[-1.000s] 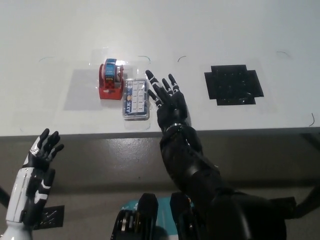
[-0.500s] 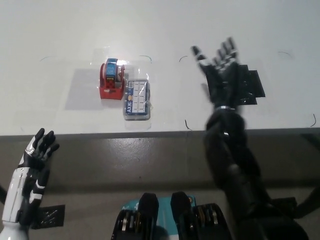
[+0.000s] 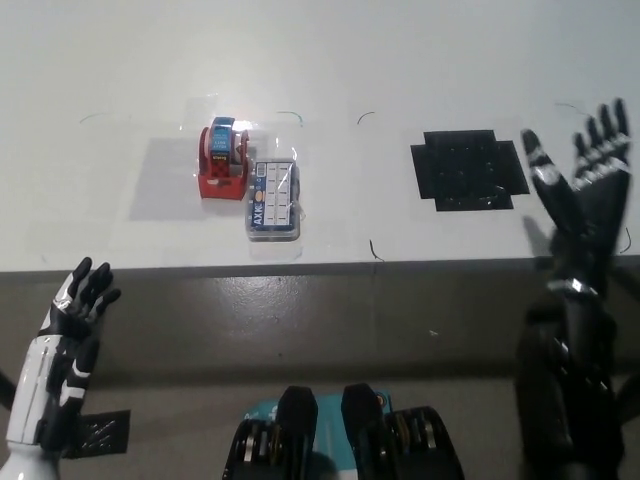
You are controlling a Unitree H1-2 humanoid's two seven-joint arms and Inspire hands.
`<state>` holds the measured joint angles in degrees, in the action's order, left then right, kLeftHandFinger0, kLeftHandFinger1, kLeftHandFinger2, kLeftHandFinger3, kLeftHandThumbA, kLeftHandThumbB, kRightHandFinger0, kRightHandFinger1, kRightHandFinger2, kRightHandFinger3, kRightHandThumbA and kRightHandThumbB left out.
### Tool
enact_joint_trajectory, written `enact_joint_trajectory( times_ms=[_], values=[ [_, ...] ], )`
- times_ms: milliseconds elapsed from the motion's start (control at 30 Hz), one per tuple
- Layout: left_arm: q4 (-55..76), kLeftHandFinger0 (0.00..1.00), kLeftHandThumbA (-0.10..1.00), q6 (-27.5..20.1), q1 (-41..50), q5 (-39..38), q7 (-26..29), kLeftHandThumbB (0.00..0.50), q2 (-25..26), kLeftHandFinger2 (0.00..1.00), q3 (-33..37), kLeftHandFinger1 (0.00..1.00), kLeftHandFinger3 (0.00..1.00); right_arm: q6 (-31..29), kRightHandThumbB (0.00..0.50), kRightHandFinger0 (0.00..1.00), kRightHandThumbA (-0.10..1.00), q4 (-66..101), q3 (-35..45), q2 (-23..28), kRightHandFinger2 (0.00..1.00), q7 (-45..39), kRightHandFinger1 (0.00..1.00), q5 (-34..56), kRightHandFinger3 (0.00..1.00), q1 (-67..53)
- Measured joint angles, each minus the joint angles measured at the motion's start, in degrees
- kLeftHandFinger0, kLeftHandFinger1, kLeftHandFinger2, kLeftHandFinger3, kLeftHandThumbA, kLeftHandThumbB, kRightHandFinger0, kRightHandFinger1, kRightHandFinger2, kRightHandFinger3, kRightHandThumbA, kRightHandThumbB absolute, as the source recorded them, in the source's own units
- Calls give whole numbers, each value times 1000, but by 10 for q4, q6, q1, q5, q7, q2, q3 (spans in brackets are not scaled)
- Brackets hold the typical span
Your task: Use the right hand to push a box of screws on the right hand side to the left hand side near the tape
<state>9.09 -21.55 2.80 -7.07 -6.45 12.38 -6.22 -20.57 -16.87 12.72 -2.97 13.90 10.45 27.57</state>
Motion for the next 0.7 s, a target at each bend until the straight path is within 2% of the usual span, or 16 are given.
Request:
enact_joint_trajectory(
  times_ms=[33,100,167,267,333,400,533,633,700],
  values=[
    [0,1000,828,1,0,0,0,114,0,1000,0,1000,1000,2,249,1000,968,19,-2,5,1000,-2,1000,0,1000,-16],
    [-1,1000,831,2,-2,0,0,123,0,1000,0,1000,1000,7,250,1000,941,58,-10,17,1000,-6,1000,1,1000,-49],
    [-4,1000,834,2,-6,0,0,131,0,1000,0,1000,1000,11,219,1000,959,102,-19,31,1000,-12,1000,4,1000,-86],
    [-11,1000,839,3,-16,0,0,146,0,1000,0,1000,1000,15,222,1000,974,160,-33,53,1000,-21,1000,6,1000,-135],
    [-14,1000,847,4,-24,0,0,135,0,1000,0,1000,1000,20,240,1000,982,205,-46,72,1000,-30,1000,7,1000,-170],
    [-14,1000,847,6,-33,0,0,134,0,1000,0,1000,1000,25,235,1000,955,248,-60,89,1000,-40,1000,7,1000,-201],
    [-14,1000,850,10,-50,1,0,131,1,1000,0,1000,1000,38,278,1000,988,334,-107,127,1000,-74,1000,7,1000,-256],
    [-14,1000,834,15,-62,2,0,121,1,1000,0,1000,1000,40,260,1000,974,346,-130,140,1000,-95,1000,4,1000,-275],
    [-14,1000,828,17,-65,2,0,123,2,1000,-1,1000,1000,41,280,1000,989,338,-140,141,1000,-107,1000,3,1000,-284]
  ],
)
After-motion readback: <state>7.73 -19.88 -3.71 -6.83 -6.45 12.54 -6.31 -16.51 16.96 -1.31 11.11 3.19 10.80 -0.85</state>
